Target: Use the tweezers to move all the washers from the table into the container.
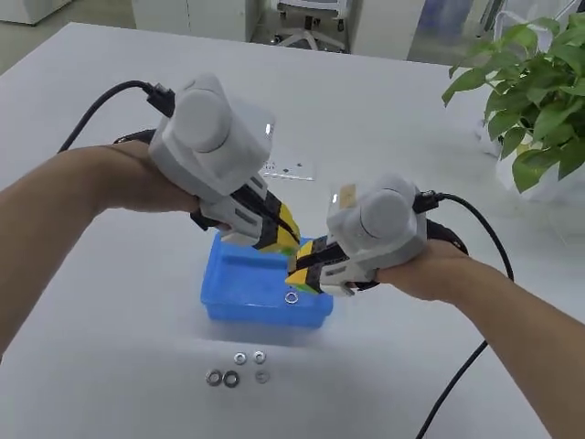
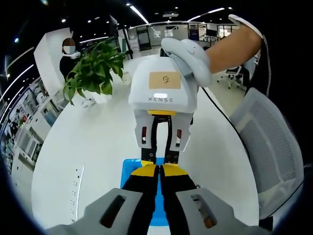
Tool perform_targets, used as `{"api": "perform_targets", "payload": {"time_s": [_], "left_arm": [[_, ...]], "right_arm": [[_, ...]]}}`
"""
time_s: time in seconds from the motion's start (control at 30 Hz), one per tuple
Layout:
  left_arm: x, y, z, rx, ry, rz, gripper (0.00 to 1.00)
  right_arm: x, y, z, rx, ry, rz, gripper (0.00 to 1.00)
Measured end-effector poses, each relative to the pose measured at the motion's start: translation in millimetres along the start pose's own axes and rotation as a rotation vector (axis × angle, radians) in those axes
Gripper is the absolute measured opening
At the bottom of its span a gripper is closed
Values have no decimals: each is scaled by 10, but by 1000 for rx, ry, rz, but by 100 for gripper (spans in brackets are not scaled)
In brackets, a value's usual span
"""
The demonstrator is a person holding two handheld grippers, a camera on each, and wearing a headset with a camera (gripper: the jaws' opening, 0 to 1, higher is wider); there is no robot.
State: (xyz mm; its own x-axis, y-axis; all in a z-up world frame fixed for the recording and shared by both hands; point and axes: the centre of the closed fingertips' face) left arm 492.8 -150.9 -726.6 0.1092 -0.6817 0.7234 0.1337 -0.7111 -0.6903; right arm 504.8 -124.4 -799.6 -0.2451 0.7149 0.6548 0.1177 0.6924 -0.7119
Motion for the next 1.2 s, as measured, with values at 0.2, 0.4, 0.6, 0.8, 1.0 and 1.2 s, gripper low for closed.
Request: {"api": "perform_targets", "payload": {"time_s": [0.2, 0.4, 0.6, 0.8, 1.0, 1.2], "left_arm": [[9, -63, -87, 5, 7, 7, 5], [-16, -93, -200, -2, 6, 8, 5], [-64, -95, -322, -10, 1, 14, 4], [-133, -96, -431, -12, -7, 14, 4], [-215, -84, -518, -15, -22, 14, 4], [-297, -51, -583, -18, -31, 21, 4]], "right_arm": [[85, -22, 74, -1, -9, -8, 12], [134, -16, 188, 8, -10, -14, 12], [163, 4, 333, 21, -11, -18, 12], [175, 41, 452, 28, -7, -23, 12], [173, 102, 565, 43, 0, -30, 12], [157, 168, 660, 59, 10, -39, 12]]}}
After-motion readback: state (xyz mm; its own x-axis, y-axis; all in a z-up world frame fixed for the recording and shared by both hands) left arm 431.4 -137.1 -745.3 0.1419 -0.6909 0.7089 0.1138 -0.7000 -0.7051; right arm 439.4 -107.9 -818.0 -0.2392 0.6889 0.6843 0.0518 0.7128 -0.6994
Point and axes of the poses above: the centre of the closed fingertips' face, and the gripper's own axes: y roughly forward along the fingers, z roughly to its left, x roughly out of its top, and after that the axes turned 10 degrees about -y, right-handed
